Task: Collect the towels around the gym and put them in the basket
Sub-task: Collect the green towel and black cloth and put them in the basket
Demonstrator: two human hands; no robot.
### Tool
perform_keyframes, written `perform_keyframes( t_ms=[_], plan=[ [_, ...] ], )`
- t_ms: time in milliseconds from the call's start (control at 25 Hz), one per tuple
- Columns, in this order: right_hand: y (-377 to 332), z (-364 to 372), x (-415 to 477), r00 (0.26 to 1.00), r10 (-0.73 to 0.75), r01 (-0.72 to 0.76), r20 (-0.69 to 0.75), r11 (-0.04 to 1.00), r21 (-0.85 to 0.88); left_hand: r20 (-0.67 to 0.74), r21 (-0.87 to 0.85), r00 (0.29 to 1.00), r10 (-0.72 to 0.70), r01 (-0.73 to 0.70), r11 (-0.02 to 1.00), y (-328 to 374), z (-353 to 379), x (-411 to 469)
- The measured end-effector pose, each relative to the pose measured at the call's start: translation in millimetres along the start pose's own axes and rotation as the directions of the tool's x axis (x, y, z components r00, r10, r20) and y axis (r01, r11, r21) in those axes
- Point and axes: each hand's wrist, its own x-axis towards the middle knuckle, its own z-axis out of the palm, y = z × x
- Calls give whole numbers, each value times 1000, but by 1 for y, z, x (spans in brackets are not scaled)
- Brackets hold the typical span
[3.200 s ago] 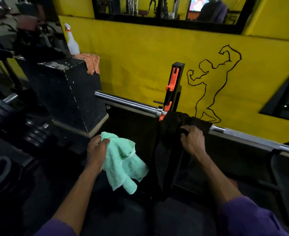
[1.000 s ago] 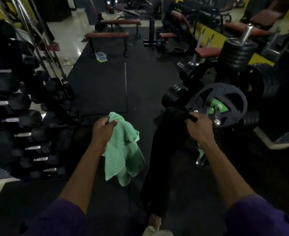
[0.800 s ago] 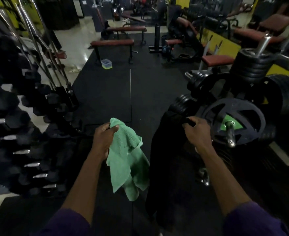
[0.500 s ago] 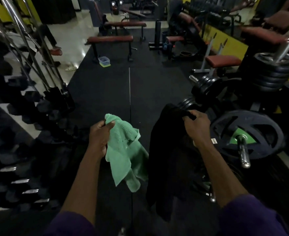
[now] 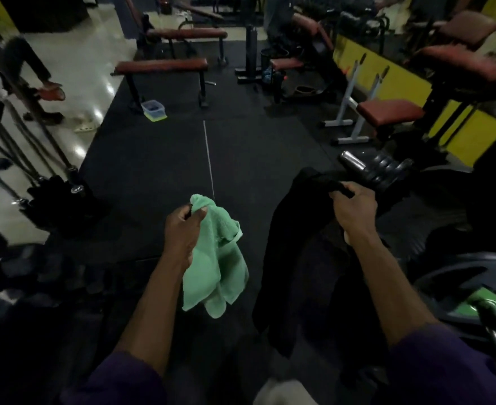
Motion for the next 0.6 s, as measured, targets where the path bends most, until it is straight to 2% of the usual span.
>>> perform_keyframes(
  t_ms=[320,600],
  plan=[
    [-8,134,176,999,38,-35,-35,996,88,98,48,994,44,-48,998,33,53,236],
    [-18,239,353,995,89,-84,-40,992,94,92,61,994,57,-63,996,79,120,432]
  ],
)
